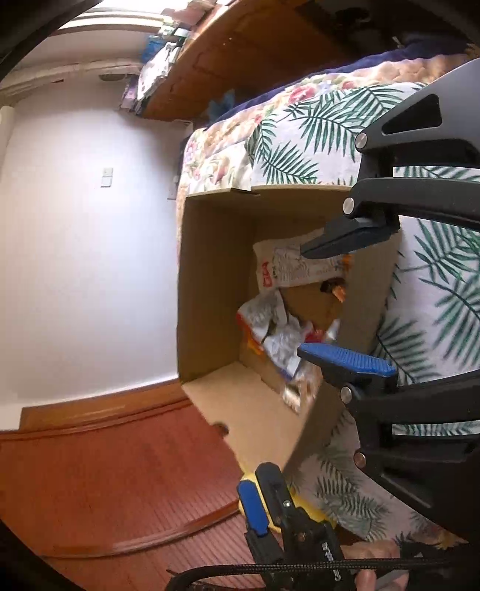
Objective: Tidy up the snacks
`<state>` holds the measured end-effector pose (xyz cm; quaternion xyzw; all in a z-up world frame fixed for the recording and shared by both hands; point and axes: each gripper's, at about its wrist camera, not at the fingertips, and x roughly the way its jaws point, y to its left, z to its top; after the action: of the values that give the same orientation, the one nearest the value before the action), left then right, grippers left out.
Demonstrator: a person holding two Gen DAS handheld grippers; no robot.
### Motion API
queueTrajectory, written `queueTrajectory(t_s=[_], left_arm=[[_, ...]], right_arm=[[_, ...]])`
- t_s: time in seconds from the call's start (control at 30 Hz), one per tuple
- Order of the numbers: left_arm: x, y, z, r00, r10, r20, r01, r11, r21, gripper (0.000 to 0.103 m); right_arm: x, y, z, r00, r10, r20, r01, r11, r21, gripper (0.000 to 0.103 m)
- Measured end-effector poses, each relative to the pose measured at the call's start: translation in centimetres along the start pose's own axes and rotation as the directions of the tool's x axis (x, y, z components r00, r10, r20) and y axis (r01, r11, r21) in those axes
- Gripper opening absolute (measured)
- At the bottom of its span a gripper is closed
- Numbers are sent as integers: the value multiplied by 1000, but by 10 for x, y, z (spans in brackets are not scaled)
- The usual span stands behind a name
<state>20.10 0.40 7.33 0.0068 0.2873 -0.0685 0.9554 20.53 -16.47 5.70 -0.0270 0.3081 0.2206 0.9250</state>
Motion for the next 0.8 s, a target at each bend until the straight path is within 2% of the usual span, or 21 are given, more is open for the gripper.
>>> queueTrajectory(t_s=[0.2,0.37,0.53,0.7,0.8], left_arm=[[-44,-16,-20,999,27,31,-27,999,17,56],[-76,-19,-35,998,38,47,-38,999,-4,59],[-109,-17,-55,993,80,90,-77,996,-34,72],[-130,-16,-75,990,109,94,-104,993,-51,74],[-138,-14,-87,989,120,91,-113,991,-77,79]], right_arm=[[-53,24,-18,997,-6,72,7,1000,-11,48],[-90,38,-33,993,-18,114,19,1000,-10,48],[-118,46,-56,988,-61,142,63,998,-13,49],[-135,49,-78,986,-74,147,76,997,-6,54],[-144,52,-89,985,-79,151,82,996,-18,58]])
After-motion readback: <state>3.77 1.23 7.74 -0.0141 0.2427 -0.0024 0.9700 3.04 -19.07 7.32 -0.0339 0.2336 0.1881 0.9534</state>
